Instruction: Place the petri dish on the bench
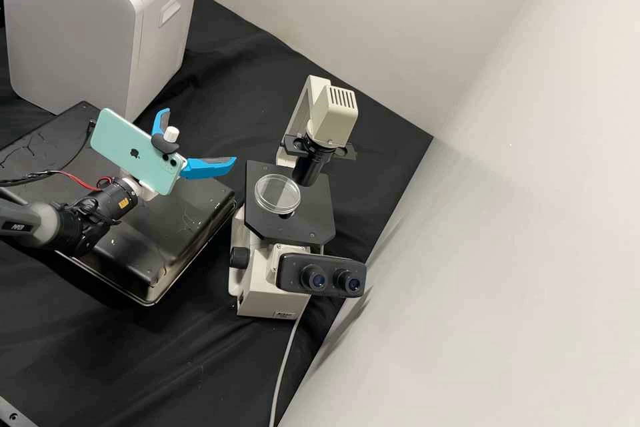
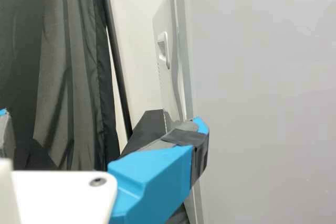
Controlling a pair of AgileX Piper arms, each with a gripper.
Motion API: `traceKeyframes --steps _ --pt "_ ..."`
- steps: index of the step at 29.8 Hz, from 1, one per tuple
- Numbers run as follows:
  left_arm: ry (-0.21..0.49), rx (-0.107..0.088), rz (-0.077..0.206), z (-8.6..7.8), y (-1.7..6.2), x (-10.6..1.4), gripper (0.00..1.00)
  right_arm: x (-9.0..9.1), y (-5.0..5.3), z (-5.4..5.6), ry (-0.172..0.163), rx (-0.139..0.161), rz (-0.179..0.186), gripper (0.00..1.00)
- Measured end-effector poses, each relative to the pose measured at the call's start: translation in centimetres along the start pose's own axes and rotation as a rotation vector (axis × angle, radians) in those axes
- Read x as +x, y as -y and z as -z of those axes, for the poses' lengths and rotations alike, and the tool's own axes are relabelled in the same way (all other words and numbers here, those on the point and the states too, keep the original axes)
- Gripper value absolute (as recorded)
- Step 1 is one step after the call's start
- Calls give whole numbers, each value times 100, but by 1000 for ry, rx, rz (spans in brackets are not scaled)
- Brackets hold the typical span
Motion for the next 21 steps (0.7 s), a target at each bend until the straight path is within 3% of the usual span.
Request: traceKeyframes --steps 12,21 --pt "3 -1 9 -12 18 -48 100 0 0 0 0 0 0 100" --pt "91 -7 25 -237 46 -468 100 0 0 0 0 0 0 100"
